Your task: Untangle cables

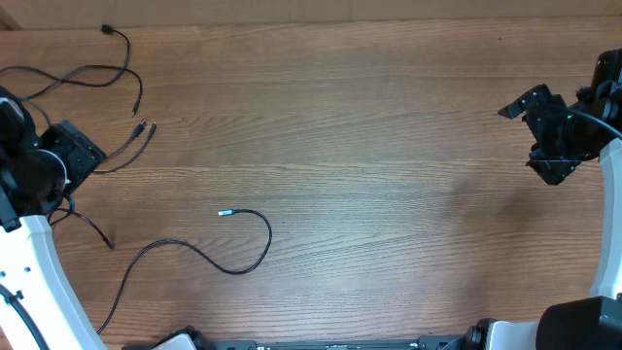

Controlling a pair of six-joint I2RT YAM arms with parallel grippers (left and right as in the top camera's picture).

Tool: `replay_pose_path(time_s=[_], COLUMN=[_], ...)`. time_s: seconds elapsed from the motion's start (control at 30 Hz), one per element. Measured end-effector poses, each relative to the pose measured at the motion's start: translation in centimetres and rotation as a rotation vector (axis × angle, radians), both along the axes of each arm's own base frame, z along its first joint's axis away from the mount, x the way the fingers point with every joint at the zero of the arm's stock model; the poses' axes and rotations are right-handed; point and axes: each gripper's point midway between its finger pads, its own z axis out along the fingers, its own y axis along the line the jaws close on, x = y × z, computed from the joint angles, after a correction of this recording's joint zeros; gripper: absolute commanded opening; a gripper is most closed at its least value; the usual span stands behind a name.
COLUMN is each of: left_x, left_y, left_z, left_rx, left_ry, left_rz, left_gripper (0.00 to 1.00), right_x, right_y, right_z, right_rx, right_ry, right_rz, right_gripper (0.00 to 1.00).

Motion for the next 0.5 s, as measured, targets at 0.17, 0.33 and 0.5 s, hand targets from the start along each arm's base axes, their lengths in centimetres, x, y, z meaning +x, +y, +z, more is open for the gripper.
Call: replay_pose_path(time_s=[0.17, 0.33, 0.5], left_x=[0.01, -0.39, -0.76], left_y=[-0.25, -0.51, -0.74], left_z=[-0.04, -0.34, -0.84], left_rx=[-0.002, -0.014, -0.025], left_ry=[0.001, 0.021, 0.051], left_rz=[-0.023, -0.026, -0.038], left_gripper=[0.69, 0.7, 0.68], right_x=[0.01, 0.0, 0.01], right_y=[0.0, 0.0, -0.01], right_z=[0.0, 0.0, 0.0], right_rx=[0.0, 0.0, 0.0], right_ry=[0.0, 0.0, 0.0], right_rz=[0.0, 0.0, 0.0], right_gripper=[1.0, 1.0, 1.0])
